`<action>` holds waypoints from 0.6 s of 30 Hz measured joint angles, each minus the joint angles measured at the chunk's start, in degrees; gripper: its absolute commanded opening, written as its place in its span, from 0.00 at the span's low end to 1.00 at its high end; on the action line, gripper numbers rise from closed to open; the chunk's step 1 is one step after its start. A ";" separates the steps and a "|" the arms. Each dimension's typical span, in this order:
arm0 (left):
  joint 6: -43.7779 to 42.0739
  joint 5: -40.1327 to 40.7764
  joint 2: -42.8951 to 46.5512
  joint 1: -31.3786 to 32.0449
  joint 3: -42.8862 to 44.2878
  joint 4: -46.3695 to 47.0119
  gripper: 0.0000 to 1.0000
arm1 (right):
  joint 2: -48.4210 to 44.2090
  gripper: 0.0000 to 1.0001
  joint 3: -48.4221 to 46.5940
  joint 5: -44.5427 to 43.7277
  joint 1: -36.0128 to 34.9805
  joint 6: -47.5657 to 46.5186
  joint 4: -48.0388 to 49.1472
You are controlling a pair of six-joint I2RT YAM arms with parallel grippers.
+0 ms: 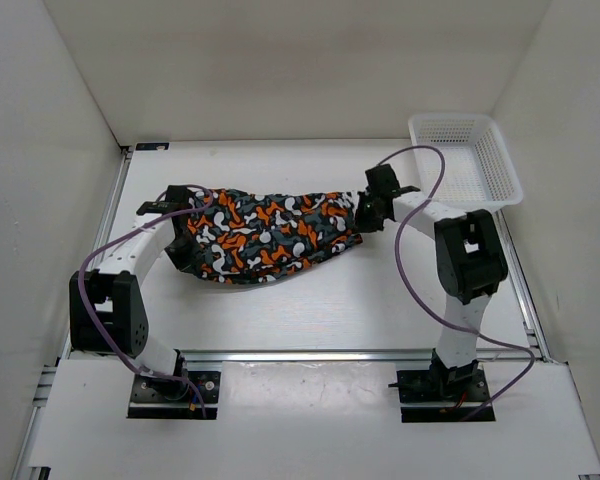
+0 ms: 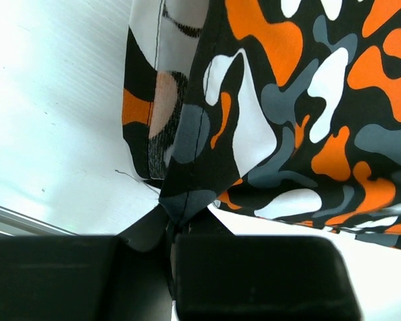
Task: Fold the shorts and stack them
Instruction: Fold the shorts
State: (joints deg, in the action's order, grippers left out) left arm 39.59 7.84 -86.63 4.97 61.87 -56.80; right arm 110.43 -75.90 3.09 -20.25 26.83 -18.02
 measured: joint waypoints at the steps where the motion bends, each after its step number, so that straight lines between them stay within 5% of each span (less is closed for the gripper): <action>1: -0.15 -0.17 0.07 0.00 0.00 0.00 0.10 | 1.07 0.00 0.72 -0.22 0.00 0.15 -0.59; 9: -1.27 -1.09 0.35 0.42 -0.50 0.00 0.10 | -0.68 0.00 1.03 -3.72 -0.07 1.01 -3.34; 18: -1.18 -1.70 0.68 0.59 -0.52 0.04 0.10 | -17.03 0.00 4.37 -6.86 -0.09 1.07 -4.44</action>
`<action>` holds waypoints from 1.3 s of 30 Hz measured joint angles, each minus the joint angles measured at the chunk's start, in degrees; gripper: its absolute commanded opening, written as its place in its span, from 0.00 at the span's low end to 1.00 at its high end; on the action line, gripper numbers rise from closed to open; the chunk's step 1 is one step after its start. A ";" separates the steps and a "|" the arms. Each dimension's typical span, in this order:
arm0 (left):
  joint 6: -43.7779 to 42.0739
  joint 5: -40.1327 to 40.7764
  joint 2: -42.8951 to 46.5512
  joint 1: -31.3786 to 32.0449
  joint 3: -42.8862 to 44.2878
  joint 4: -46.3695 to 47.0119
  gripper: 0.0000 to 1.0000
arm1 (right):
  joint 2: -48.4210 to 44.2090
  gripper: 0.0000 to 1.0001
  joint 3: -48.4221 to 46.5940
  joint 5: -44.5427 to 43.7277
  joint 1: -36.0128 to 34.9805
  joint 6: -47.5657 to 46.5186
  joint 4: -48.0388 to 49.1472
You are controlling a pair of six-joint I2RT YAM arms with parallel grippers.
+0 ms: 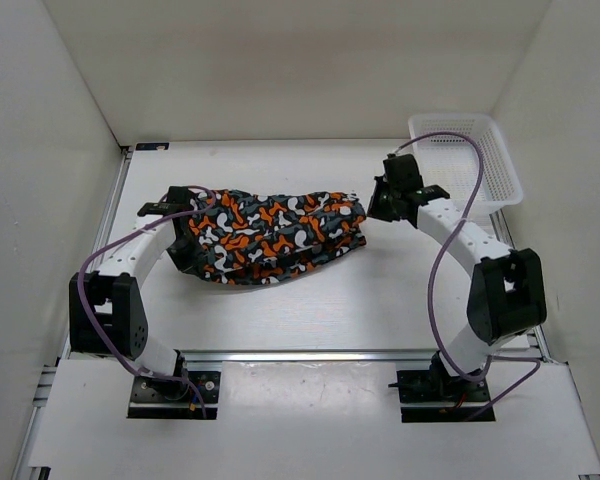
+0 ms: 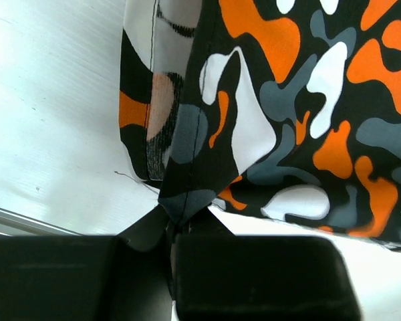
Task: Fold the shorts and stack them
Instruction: Fold the shorts
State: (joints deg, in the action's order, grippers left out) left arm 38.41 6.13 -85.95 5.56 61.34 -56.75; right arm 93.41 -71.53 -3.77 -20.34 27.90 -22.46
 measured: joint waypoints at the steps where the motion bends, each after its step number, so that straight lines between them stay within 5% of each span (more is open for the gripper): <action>1: 0.02 -0.04 0.00 0.02 0.00 0.02 0.10 | -0.66 0.00 0.37 -0.26 0.02 0.00 -0.04; 11: 0.20 -0.02 -0.02 0.04 -0.70 0.48 0.15 | 11.50 0.00 1.79 -2.47 1.20 -1.09 -0.02; 13: 0.07 -0.17 -0.04 0.04 -1.38 0.48 0.38 | 12.46 0.00 1.88 -2.36 1.20 -1.18 -0.39; 14: -0.15 -0.48 -0.02 0.04 -1.64 0.42 0.74 | 12.37 0.03 1.88 -2.32 1.20 -1.18 -0.57; 17: -0.68 -1.20 -0.02 0.04 -1.57 -0.24 1.00 | 11.15 0.22 0.24 -2.56 0.98 -1.27 -2.16; 22: -0.76 -0.61 0.61 -0.33 3.96 -3.87 0.97 | 8.13 0.52 -7.41 -3.37 -0.74 -1.99 -4.76; 24: -0.76 -0.57 1.11 -0.61 8.35 -4.07 0.86 | 8.15 0.52 -11.56 -2.51 -1.75 -2.54 -5.03; 25: -0.85 -0.57 1.14 -0.72 10.75 -4.02 0.68 | 8.83 0.51 -14.05 -1.86 -2.16 -2.75 -5.46; 28: -0.96 -0.59 -0.72 -1.03 16.68 -2.47 0.52 | 13.42 0.41 -21.90 0.87 -3.26 -3.10 -5.99; 33: -1.55 -1.40 -13.16 -0.85 23.04 0.52 0.50 | 23.26 0.35 -26.69 4.83 -3.98 -2.95 -6.29; 39: -1.92 -2.80 -25.40 -0.46 22.69 1.09 0.52 | 27.39 0.31 -20.46 2.10 -4.04 -1.25 -8.96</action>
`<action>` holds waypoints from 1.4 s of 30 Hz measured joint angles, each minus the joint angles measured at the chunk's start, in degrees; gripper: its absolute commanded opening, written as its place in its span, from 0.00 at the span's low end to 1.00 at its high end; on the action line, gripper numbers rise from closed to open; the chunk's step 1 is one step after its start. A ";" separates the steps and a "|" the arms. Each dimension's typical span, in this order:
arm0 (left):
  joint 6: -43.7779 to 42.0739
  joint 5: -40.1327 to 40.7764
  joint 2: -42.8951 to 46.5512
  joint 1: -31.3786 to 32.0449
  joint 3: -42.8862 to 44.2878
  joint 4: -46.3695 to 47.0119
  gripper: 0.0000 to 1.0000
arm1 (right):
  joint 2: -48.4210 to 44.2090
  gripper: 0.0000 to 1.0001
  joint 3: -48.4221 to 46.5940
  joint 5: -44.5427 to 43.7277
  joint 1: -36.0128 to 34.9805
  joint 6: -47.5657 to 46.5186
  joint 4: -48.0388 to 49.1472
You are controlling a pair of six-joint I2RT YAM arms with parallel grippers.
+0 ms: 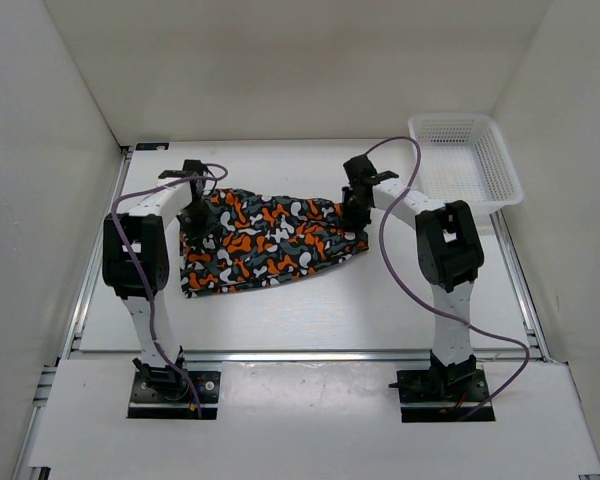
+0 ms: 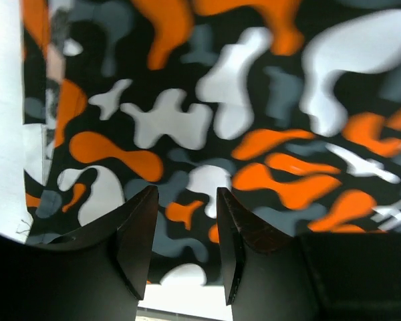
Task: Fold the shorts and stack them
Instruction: Fold the shorts
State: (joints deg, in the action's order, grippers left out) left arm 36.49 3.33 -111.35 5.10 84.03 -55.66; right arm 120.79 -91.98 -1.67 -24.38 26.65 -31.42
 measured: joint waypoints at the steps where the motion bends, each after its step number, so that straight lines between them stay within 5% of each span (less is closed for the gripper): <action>1: -0.09 -0.33 -0.68 0.00 -0.22 -0.11 0.52 | -0.02 0.31 1.33 -0.94 0.00 0.68 -0.33; 12: -2.73 -1.33 -1.18 1.73 -1.64 0.22 0.60 | -18.03 0.36 23.69 -5.95 -0.07 4.52 -1.75; 16: -3.91 -1.92 -1.18 2.60 -1.66 0.20 0.64 | -28.06 0.82 26.21 -7.39 -0.07 4.55 -4.83; 18: -4.39 -2.45 -1.16 3.13 -1.68 0.22 0.65 | -33.81 0.90 26.16 -8.79 0.11 4.33 -5.18; 23: -5.29 -2.86 -0.37 3.69 -1.81 0.17 0.65 | -43.12 0.93 26.86 -8.72 3.48 4.50 -5.92; 28: -6.10 -2.95 0.55 3.74 -1.81 0.22 0.65 | -47.98 0.94 40.17 1.68 12.26 6.93 -2.10; 33: -6.71 -2.99 0.55 3.72 -1.81 0.22 0.65 | -48.43 0.95 53.42 13.90 17.86 13.18 1.55; 42: -7.19 -3.37 0.55 3.72 -1.81 0.22 0.65 | -44.54 0.91 60.15 25.20 21.31 22.77 15.30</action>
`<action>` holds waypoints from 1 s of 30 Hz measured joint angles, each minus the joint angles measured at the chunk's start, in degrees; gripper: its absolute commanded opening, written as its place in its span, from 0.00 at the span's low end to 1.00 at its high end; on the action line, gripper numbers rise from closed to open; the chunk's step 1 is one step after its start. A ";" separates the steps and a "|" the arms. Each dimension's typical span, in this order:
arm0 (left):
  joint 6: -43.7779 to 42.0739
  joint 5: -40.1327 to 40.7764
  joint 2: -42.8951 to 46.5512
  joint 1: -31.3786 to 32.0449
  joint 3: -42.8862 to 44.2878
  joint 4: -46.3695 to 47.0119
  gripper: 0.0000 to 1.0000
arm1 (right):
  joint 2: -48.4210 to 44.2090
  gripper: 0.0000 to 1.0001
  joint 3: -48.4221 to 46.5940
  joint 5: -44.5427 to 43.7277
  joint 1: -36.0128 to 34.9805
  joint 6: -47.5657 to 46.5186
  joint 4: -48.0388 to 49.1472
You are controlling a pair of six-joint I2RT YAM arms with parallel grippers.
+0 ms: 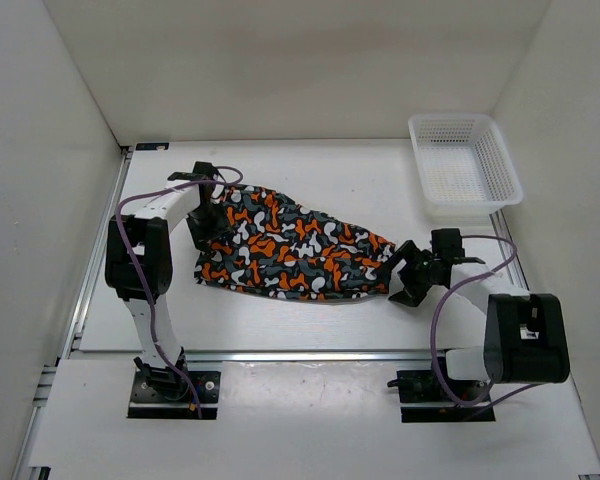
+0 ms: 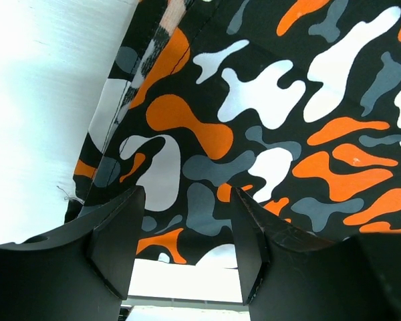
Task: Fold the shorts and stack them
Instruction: Fold the shorts
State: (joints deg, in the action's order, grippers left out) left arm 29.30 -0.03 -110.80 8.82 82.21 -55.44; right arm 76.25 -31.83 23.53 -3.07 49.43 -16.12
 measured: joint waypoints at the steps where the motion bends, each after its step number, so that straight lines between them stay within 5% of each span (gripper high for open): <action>1: 0.00 0.00 0.00 0.00 0.00 0.00 0.65 | 0.83 0.88 0.13 0.96 0.02 0.83 1.33; 6: -0.07 -0.02 -0.02 0.00 0.00 0.00 0.65 | 4.72 0.67 0.59 2.82 0.02 4.39 8.37; 17: -0.17 -0.04 -0.22 0.00 0.02 0.00 0.65 | 6.95 0.01 1.44 -0.90 0.02 7.08 11.02; 30: -0.17 -0.17 -0.66 -0.13 1.03 -0.42 0.66 | -0.07 0.00 -11.89 -14.10 0.02 -7.34 -7.82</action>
State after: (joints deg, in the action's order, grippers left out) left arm 29.12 -0.21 -111.46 8.69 83.24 -55.86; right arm 76.18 -43.72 9.43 -3.05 42.09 -23.94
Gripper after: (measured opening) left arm 0.660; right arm 0.184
